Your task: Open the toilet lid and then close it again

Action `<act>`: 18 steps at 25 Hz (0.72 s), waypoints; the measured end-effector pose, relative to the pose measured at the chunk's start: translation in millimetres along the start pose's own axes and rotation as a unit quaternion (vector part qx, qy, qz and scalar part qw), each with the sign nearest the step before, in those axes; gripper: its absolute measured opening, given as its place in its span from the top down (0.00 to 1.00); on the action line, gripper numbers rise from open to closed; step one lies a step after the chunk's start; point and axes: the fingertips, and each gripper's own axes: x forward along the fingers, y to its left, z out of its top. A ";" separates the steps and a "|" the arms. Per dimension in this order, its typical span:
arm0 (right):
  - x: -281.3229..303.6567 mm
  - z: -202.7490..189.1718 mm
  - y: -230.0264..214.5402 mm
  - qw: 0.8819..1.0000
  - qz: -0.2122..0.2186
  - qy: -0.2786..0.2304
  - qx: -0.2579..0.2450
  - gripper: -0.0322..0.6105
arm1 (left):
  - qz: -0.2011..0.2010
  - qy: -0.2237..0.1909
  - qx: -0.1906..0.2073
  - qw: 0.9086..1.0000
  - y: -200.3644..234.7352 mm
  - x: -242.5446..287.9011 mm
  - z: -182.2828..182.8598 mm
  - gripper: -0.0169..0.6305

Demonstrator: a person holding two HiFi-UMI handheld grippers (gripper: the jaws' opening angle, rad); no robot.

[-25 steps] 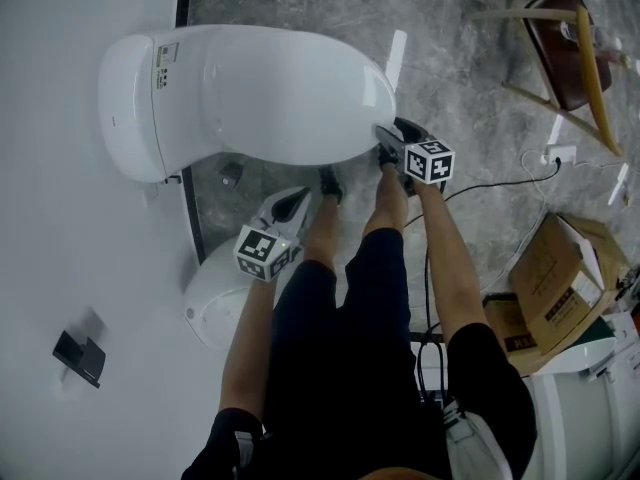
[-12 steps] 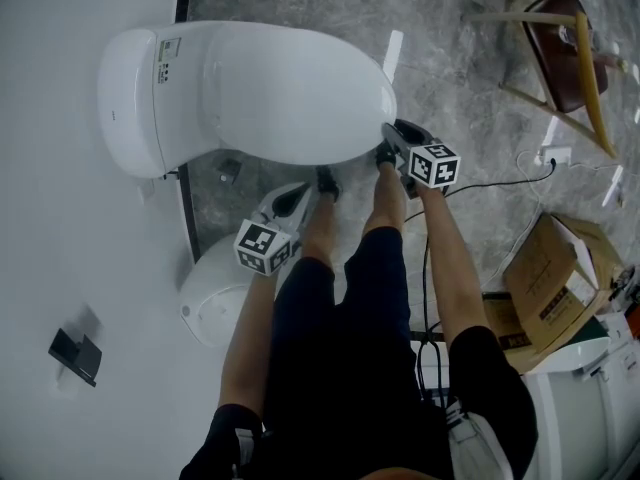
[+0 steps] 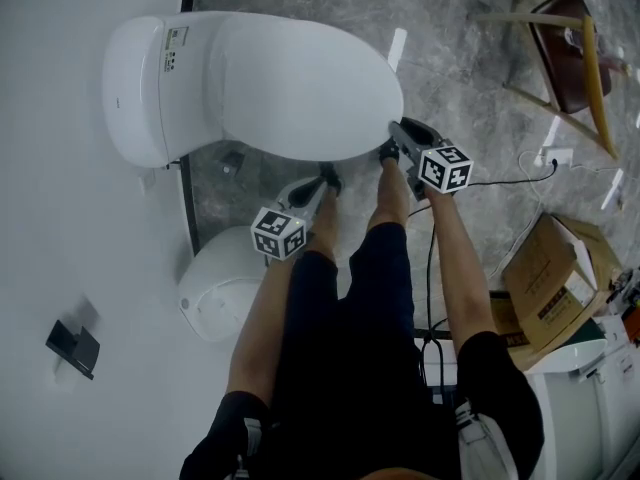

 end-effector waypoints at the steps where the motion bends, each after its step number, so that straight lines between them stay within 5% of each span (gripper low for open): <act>1: -1.7 1.4 3.4 1.000 0.001 0.000 -0.006 0.78 | -0.003 -0.007 -0.028 1.000 1.3 3.7 -2.9 0.95; 6: -6.4 8.0 18.8 1.000 0.013 -0.005 -0.016 0.78 | -0.003 -0.045 -0.150 0.988 12.6 17.9 -12.8 0.95; 9: -10.8 11.2 24.9 1.000 0.020 -0.009 -0.018 0.79 | -0.001 -0.052 -0.198 0.979 17.9 27.1 -24.4 0.77; 11: -13.1 13.2 27.1 1.000 0.023 -0.011 -0.018 0.79 | 0.000 -0.071 -0.250 0.966 25.2 31.5 -28.0 0.71; 15: -14.6 16.6 32.1 0.999 0.027 -0.011 -0.029 0.79 | -0.009 -0.124 -0.372 0.920 37.0 40.0 -25.2 0.68; 18: -16.3 19.2 37.9 0.999 0.034 -0.012 -0.033 0.79 | -0.019 -0.116 -0.396 0.911 34.6 48.8 -26.0 0.63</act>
